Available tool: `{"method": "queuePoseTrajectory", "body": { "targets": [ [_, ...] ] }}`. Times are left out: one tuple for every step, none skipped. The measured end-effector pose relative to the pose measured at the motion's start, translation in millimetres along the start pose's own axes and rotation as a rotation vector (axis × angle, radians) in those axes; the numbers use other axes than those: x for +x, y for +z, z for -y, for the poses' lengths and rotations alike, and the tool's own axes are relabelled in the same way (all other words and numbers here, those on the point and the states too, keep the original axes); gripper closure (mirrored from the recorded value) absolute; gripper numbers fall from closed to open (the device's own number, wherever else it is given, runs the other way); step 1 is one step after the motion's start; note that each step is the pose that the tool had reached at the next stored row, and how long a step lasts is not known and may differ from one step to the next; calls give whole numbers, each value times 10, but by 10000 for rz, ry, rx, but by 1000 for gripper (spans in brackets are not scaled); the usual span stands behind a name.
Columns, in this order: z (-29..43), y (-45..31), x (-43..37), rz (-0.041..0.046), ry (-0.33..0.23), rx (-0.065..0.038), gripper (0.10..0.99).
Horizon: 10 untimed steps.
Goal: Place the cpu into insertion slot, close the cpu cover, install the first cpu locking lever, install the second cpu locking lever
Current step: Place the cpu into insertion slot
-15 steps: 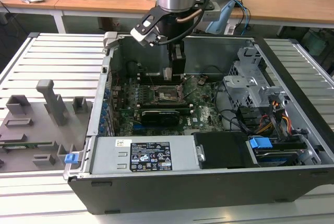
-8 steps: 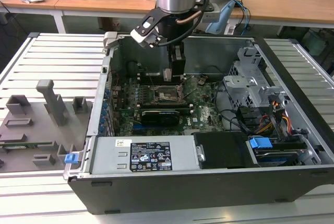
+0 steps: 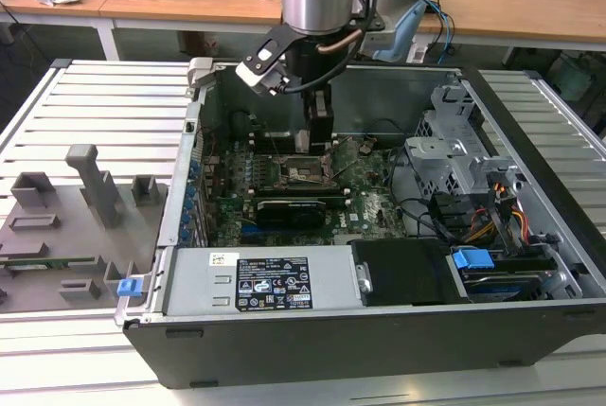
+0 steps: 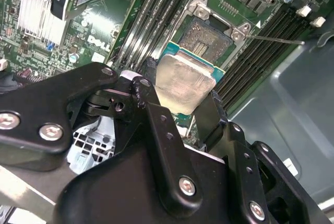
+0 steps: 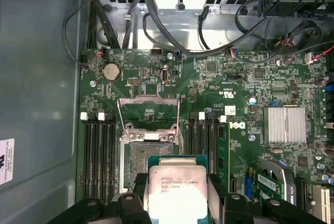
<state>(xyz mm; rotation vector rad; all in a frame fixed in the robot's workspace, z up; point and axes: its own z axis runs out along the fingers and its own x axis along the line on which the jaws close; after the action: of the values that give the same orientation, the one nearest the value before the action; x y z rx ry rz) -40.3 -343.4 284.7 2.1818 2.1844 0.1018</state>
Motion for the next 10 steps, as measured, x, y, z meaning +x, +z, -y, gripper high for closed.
{"method": "queuePoseTrajectory", "body": {
  "targets": [
    [5,7,0,0,-2,-1,549],
    [5,13,0,1,-4,-1,549],
    [9,21,0,1,-3,-1,549],
    [14,27,-1,3,-2,-1,549],
    [17,30,-1,2,-2,-1,549],
    [19,32,-1,2,-3,-1,549],
    [20,36,-1,2,-4,-1,549],
    [23,40,-1,2,-2,-1,549],
    [24,42,-1,2,-2,-1,549],
    [25,45,-1,1,-3,-1,549]
  ]
}}
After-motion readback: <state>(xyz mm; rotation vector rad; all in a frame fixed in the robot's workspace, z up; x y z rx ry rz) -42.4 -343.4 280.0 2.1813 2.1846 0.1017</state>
